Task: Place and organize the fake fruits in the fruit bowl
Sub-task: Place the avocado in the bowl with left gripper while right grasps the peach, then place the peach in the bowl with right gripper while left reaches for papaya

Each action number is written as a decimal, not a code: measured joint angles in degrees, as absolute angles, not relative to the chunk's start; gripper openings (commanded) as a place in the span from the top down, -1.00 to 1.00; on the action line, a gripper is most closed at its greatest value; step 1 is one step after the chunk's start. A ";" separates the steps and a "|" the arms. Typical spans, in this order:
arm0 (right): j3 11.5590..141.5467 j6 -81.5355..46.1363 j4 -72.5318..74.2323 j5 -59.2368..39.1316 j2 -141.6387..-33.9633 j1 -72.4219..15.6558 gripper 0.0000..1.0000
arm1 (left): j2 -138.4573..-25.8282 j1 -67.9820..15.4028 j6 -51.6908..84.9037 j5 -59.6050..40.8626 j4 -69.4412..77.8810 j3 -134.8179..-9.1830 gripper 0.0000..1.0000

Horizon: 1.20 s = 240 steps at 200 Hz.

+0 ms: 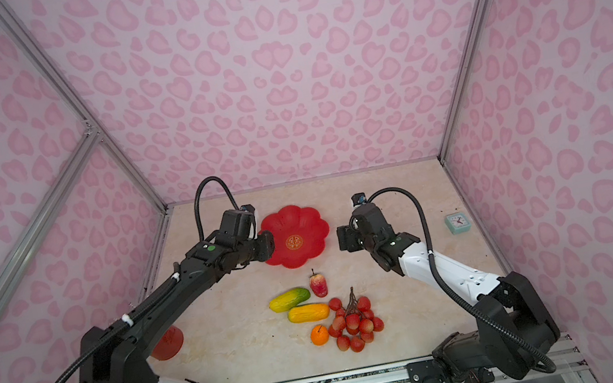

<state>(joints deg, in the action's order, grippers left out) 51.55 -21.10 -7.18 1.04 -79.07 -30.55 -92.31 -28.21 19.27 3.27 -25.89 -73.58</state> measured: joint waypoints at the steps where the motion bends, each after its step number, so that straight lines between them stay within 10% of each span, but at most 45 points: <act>1: 51.55 -21.23 -7.22 1.04 -79.13 -30.92 -0.72 | -92.86 -28.12 19.22 3.27 -25.71 -73.91 0.11; 106: 49.98 -29.39 -7.03 -1.43 -87.02 -43.59 -0.50 | -108.75 -26.30 19.25 -0.25 -23.66 -82.02 -0.48; 198: 52.47 -33.93 -6.26 -0.58 -97.10 -48.40 -0.20 | -80.12 -25.82 21.06 7.53 -16.99 -65.21 -0.54; 240: 53.47 -34.94 -6.33 1.50 -98.21 -48.64 0.31 | -63.31 -25.45 23.68 12.01 -13.87 -49.65 -0.60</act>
<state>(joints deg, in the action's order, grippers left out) 53.47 -34.94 -6.33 1.50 -98.21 -48.64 -63.31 -25.45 23.68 12.01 -13.87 -49.65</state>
